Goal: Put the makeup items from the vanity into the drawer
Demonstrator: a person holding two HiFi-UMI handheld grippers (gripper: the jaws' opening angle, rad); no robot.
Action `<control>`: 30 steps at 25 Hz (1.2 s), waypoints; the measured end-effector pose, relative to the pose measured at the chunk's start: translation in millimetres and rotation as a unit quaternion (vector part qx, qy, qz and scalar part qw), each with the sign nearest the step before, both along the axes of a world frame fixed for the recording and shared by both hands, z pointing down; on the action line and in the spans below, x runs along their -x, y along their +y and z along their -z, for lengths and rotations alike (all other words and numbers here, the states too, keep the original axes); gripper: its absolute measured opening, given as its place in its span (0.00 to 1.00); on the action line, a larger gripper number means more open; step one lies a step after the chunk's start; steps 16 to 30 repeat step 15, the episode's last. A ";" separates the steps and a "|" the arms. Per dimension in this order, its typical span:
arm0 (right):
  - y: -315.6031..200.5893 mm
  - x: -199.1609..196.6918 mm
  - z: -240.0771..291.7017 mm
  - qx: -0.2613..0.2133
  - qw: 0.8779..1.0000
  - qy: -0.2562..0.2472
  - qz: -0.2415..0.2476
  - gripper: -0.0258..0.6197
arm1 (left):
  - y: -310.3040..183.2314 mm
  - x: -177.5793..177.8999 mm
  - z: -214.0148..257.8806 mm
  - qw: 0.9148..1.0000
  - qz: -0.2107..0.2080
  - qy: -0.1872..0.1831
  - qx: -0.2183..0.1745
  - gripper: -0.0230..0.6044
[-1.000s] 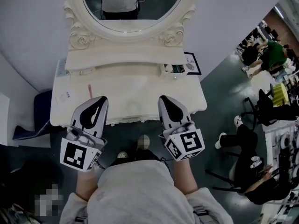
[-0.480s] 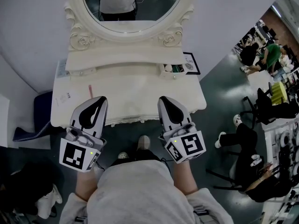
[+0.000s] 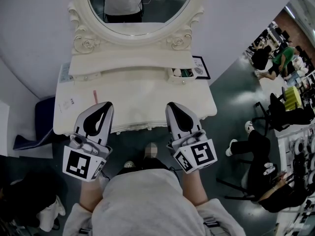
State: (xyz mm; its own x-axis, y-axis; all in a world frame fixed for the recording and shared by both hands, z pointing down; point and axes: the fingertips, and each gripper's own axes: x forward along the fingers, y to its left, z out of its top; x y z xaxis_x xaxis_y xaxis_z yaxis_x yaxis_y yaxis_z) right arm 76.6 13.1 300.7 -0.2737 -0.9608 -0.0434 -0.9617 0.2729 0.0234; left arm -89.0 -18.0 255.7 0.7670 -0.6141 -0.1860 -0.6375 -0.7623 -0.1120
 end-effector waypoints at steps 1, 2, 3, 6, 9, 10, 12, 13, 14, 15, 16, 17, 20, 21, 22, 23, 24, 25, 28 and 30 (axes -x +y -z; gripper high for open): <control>0.1 -0.2 0.9 0.000 1.000 -0.002 -0.001 0.08 | -0.3 -0.2 0.1 1.000 -0.001 0.000 0.000 0.06; 0.2 -0.4 2.0 -0.001 1.000 -0.003 -0.001 0.08 | -0.6 -0.2 0.2 1.000 -0.001 0.000 0.001 0.06; 0.3 -0.4 2.9 -0.002 1.000 -0.004 -0.002 0.08 | -0.9 0.0 0.3 1.000 -0.002 0.000 0.001 0.06; 0.5 0.9 5.4 -0.005 1.000 -0.007 -0.003 0.08 | -1.7 1.6 0.3 1.000 -0.003 0.001 0.001 0.06; 1.1 1.6 7.3 -0.006 1.000 -0.006 -0.003 0.08 | -1.8 2.0 1.2 1.000 -0.003 0.003 0.001 0.06; 1.0 1.8 7.6 -0.007 1.000 -0.005 -0.003 0.08 | -2.1 1.9 1.4 1.000 -0.003 0.003 0.001 0.06; 0.1 2.3 7.6 -0.007 1.000 -0.004 -0.002 0.08 | -3.3 1.8 1.0 1.000 -0.003 0.004 0.002 0.06; -0.5 2.4 7.3 -0.008 1.000 -0.004 -0.002 0.08 | -4.1 1.7 0.5 1.000 -0.004 0.005 0.002 0.06; -1.1 2.6 7.1 -0.008 1.000 -0.004 -0.002 0.08 | -4.9 1.5 -0.2 1.000 -0.004 0.005 0.002 0.06; -1.8 2.7 6.7 -0.008 1.000 -0.004 -0.001 0.08 | -5.7 1.4 -0.9 1.000 -0.004 0.004 0.002 0.06; -1.8 2.7 6.7 -0.008 1.000 -0.004 -0.001 0.08 | -5.7 1.4 -0.9 1.000 -0.004 0.004 0.002 0.06; -1.8 2.7 6.7 -0.008 1.000 -0.004 -0.001 0.08 | -5.7 1.4 -0.9 1.000 -0.004 0.004 0.002 0.06; -1.8 2.7 6.7 -0.008 1.000 -0.004 -0.001 0.08 | -5.7 1.4 -0.9 1.000 -0.004 0.004 0.002 0.06; -1.8 2.7 6.7 -0.008 1.000 -0.004 -0.001 0.08 | -5.7 1.4 -0.9 1.000 -0.004 0.004 0.002 0.06; -1.8 2.7 6.7 -0.008 1.000 -0.004 -0.001 0.08 | -5.7 1.4 -0.9 1.000 -0.004 0.004 0.002 0.06; -1.8 2.7 6.7 -0.008 1.000 -0.004 -0.001 0.08 | -5.7 1.4 -0.9 1.000 -0.004 0.004 0.002 0.06; -1.8 2.7 6.7 -0.008 1.000 -0.004 -0.001 0.08 | -5.7 1.4 -0.9 1.000 -0.004 0.004 0.002 0.06; -1.8 2.7 6.7 -0.008 1.000 -0.004 -0.001 0.08 | -5.7 1.4 -0.9 1.000 -0.004 0.004 0.002 0.06; -1.8 2.7 6.7 -0.008 1.000 -0.004 -0.001 0.08 | -5.7 1.4 -0.9 1.000 -0.004 0.004 0.002 0.06; -1.8 2.7 6.7 -0.008 1.000 -0.004 -0.001 0.08 | -5.7 1.4 -0.9 1.000 -0.004 0.004 0.002 0.06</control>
